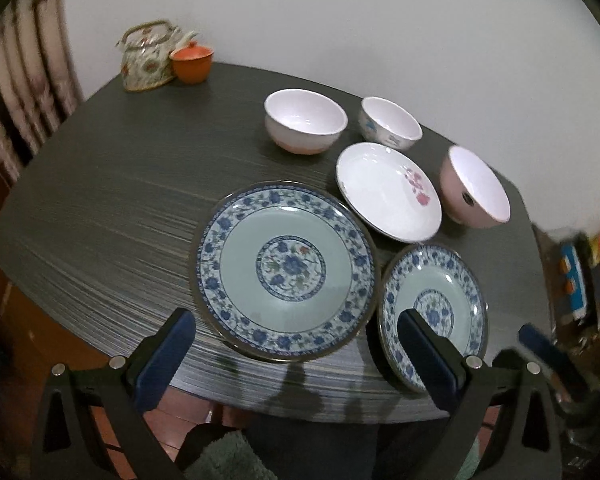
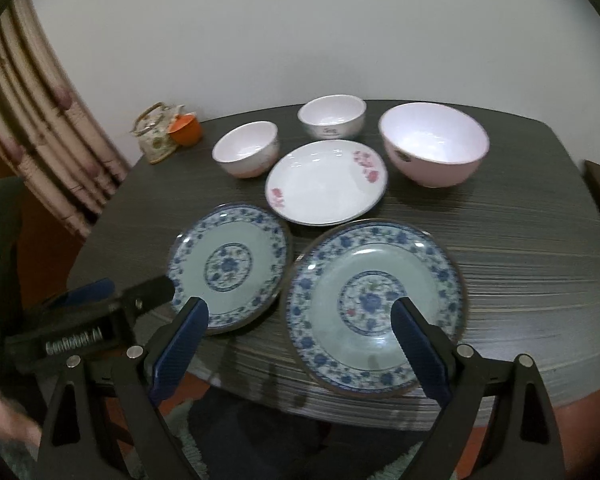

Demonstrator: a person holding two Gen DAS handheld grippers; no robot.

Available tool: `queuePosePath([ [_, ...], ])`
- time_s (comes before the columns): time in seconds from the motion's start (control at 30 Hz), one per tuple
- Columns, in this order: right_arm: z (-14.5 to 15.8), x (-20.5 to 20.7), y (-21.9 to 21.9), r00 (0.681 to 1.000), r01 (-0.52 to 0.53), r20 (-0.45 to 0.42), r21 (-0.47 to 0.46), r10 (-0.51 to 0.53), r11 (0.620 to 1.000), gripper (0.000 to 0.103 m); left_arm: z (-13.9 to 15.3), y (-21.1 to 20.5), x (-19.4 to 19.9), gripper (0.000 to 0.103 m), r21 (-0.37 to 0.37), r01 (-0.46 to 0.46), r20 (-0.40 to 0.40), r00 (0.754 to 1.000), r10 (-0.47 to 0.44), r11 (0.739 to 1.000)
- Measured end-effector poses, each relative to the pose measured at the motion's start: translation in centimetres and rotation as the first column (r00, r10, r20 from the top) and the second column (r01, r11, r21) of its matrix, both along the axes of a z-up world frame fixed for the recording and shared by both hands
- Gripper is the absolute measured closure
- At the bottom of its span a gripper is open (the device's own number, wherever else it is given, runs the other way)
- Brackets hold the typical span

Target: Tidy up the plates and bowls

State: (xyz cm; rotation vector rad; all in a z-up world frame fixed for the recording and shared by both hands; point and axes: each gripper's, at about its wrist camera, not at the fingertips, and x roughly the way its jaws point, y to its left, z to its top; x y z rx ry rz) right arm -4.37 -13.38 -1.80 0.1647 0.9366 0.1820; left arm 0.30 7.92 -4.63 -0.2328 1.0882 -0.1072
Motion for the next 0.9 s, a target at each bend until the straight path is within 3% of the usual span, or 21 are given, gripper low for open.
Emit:
queuePosePath([
  [0.13, -0.8, 1.0, 0.1, 0.998, -0.049, -0.028, 0.075, 0.051, 0.996, 0.013, -1.2, 2.7, 1.2, 0.0, -0.096, -0.062, -0.046, 0.997, 0.058, 0.993],
  [0.3, -1.9, 3.1, 0.0, 0.994, -0.075, -0.068, 0.137, 0.085, 0.988, 0.023, -2.5, 5.3, 2.5, 0.0, -0.155, -0.128, -0.09, 0.989, 0.115, 0.98],
  [0.53, -3.9, 7.2, -0.2, 0.981, -0.091, -0.147, 0.235, 0.128, 0.968, 0.03, -5.6, 8.6, 4.2, 0.026, -0.239, -0.222, -0.201, 0.964, 0.175, 0.945],
  [0.8, -7.0, 11.8, 0.9, 0.954, -0.09, -0.251, 0.286, 0.165, 0.954, 0.033, -8.2, 10.3, 5.5, 0.042, -0.302, -0.277, -0.268, 0.943, 0.197, 0.912],
  [0.9, -8.0, 13.2, 1.3, 0.943, -0.085, -0.282, 0.304, 0.175, 0.949, 0.043, -8.6, 10.5, 5.9, 0.049, -0.312, -0.283, -0.282, 0.939, 0.196, 0.907],
])
